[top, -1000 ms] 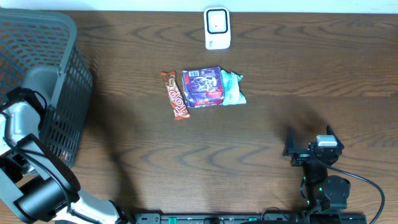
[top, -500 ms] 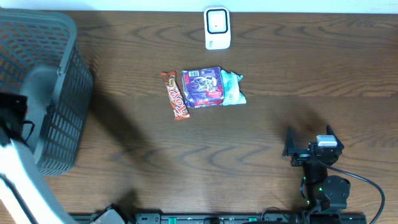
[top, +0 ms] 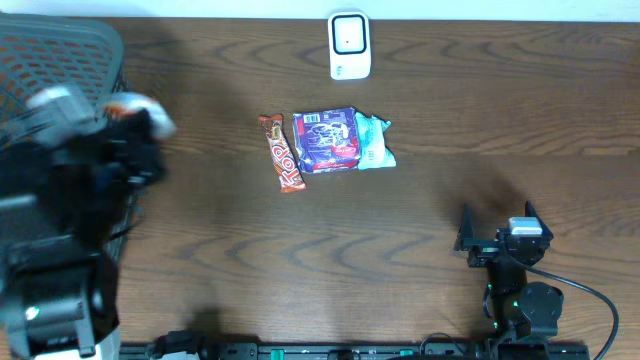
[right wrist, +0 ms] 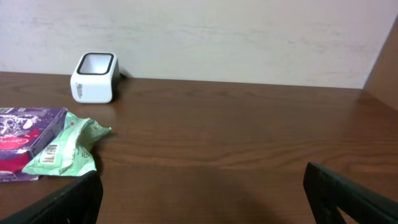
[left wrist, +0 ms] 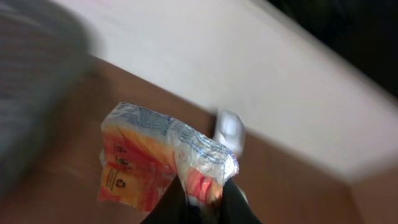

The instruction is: Scan the item barcode

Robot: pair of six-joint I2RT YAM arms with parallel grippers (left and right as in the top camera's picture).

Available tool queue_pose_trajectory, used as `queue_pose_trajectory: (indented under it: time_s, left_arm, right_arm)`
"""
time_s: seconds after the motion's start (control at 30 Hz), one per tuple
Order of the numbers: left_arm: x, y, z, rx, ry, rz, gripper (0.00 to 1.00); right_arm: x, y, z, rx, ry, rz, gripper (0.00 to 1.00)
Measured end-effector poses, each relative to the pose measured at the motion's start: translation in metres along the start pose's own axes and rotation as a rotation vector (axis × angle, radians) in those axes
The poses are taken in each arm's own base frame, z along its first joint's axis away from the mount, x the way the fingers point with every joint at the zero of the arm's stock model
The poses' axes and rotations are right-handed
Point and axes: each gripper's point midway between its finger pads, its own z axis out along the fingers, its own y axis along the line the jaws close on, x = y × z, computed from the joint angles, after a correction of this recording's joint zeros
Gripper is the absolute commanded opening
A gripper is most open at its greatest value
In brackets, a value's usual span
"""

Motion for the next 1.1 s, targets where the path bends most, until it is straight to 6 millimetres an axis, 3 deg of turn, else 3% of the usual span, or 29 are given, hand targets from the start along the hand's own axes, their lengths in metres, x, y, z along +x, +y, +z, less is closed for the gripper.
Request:
queue_pose_trajectory:
  time_s: [0.07,0.17,0.4,0.93,0.97,1.03,1.1]
  left_arm:
    - [0.023,-0.023,0.010,0.077,0.093,0.074,0.07]
    - [0.063,-0.042,0.027,0.137,0.250,0.144,0.07]
    - [0.130,-0.050,0.071,0.151,0.514,0.205,0.07]
    - [0.220,0.013,0.173,-0.060,0.797,0.211,0.08]
    - [0.226,0.017,0.177,-0.071,0.815,0.208,0.15]
    - [0.237,0.025,0.184,-0.086,0.847,0.212,0.60]
    - [0.246,0.030,0.188,-0.102,0.871,0.202,0.70]
  right_arm:
    - [0.000,0.000,0.000,0.000,0.000,0.000,0.99]
    - [0.000,0.000,0.000,0.000,0.000,0.000,0.99]
    - [0.000,0.000,0.000,0.000,0.000,0.000,0.99]
    - [0.000,0.000,0.000,0.000,0.000,0.000,0.99]
    - [0.000,0.000,0.000,0.000,0.000,0.000,0.99]
    - [0.000,0.000,0.000,0.000,0.000,0.000,0.99]
    - [0.000,0.000,0.000,0.000,0.000,0.000,0.99]
